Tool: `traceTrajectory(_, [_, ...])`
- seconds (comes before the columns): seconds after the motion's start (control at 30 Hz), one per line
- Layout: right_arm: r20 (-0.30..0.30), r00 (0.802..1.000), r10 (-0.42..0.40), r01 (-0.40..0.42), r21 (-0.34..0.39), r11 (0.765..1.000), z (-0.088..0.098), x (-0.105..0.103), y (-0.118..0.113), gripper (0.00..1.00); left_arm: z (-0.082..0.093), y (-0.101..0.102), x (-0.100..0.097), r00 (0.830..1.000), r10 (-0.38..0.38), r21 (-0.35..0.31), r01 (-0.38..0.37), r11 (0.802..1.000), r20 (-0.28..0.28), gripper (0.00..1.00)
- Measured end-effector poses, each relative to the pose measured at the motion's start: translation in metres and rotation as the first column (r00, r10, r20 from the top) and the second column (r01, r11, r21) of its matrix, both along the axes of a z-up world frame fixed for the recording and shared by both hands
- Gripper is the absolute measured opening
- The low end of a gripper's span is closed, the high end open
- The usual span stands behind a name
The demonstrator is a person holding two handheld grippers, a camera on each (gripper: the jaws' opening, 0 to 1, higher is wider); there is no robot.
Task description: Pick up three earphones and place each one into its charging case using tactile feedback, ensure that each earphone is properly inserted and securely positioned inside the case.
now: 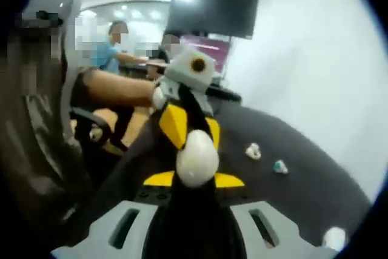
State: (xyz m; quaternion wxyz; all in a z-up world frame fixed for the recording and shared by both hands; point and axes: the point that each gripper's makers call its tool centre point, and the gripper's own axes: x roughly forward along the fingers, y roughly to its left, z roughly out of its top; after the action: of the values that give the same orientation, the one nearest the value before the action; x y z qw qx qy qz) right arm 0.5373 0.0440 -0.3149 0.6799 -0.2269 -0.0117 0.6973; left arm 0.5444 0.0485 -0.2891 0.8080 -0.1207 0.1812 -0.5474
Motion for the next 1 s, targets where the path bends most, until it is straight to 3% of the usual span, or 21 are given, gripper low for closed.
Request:
traceTrajectory(0.13, [0.025, 1.0, 0.004, -0.004, 0.007, 1.0, 0.0, -0.002, 0.0, 0.22, 0.002, 0.001, 0.001, 0.992, -0.007, -0.062, -0.001, 0.998, -0.124, 0.16])
traceTrajectory(0.23, [0.037, 0.999, 0.008, -0.009, 0.013, 1.0, -0.001, -0.002, 0.001, 0.21, 0.003, 0.003, 0.005, 0.988, -0.006, -0.085, -0.007, 0.996, -0.154, 0.17])
traceTrajectory(0.3, [0.037, 0.999, 0.008, -0.008, 0.016, 1.0, -0.001, -0.002, 0.001, 0.21, 0.006, 0.005, 0.012, 0.991, 0.037, -0.102, -0.051, 0.994, -0.13, 0.18])
traceTrajectory(0.37, [0.046, 0.999, 0.017, -0.018, 0.022, 1.0, 0.001, -0.005, 0.001, 0.21, 0.012, 0.014, 0.026, 0.989, 0.131, -0.122, -0.138, 0.983, -0.067, 0.18])
traceTrajectory(0.47, [0.014, 1.0, 0.012, -0.013, 0.028, 1.0, 0.001, 0.0, 0.0, 0.21, 0.009, 0.015, 0.026, 0.988, 0.133, -0.11, -0.142, 0.984, -0.079, 0.19])
traceTrajectory(0.5, [-0.003, 1.0, 0.009, -0.009, 0.028, 1.0, 0.001, 0.0, 0.0, 0.21, 0.009, 0.016, 0.027, 0.988, 0.138, -0.108, -0.145, 0.984, -0.07, 0.2])
traceTrajectory(0.57, [-0.096, 0.995, 0.007, -0.005, 0.023, 1.0, 0.0, -0.001, -0.001, 0.21, 0.009, 0.017, 0.028, 0.988, 0.153, -0.096, -0.156, 0.983, -0.03, 0.21])
traceTrajectory(0.7, [-0.171, 0.985, 0.012, -0.009, 0.02, 1.0, -0.001, 0.002, -0.002, 0.21, 0.012, 0.024, 0.028, 0.985, 0.172, -0.094, -0.169, 0.981, 0.025, 0.21])
traceTrajectory(0.77, [-0.172, 0.985, 0.014, -0.01, 0.022, 1.0, -0.001, 0.001, -0.002, 0.21, 0.023, 0.03, 0.032, 0.979, 0.196, -0.143, -0.186, 0.972, 0.057, 0.21])
traceTrajectory(0.87, [-0.173, 0.985, 0.017, -0.013, 0.024, 1.0, -0.002, 0.001, -0.002, 0.21, 0.042, 0.046, 0.042, 0.967, 0.25, -0.248, -0.232, 0.941, 0.046, 0.21])
traceTrajectory(0.93, [-0.172, 0.985, 0.018, -0.013, 0.025, 1.0, -0.002, 0.001, -0.002, 0.21, 0.044, 0.054, 0.05, 0.96, 0.277, -0.227, -0.261, 0.938, 0.043, 0.21])
traceTrajectory(1.0, [-0.164, 0.986, 0.019, -0.015, 0.026, 1.0, -0.003, 0.001, -0.002, 0.21, 0.045, 0.063, 0.064, 0.94, 0.33, -0.15, -0.316, 0.937, 0.081, 0.21])
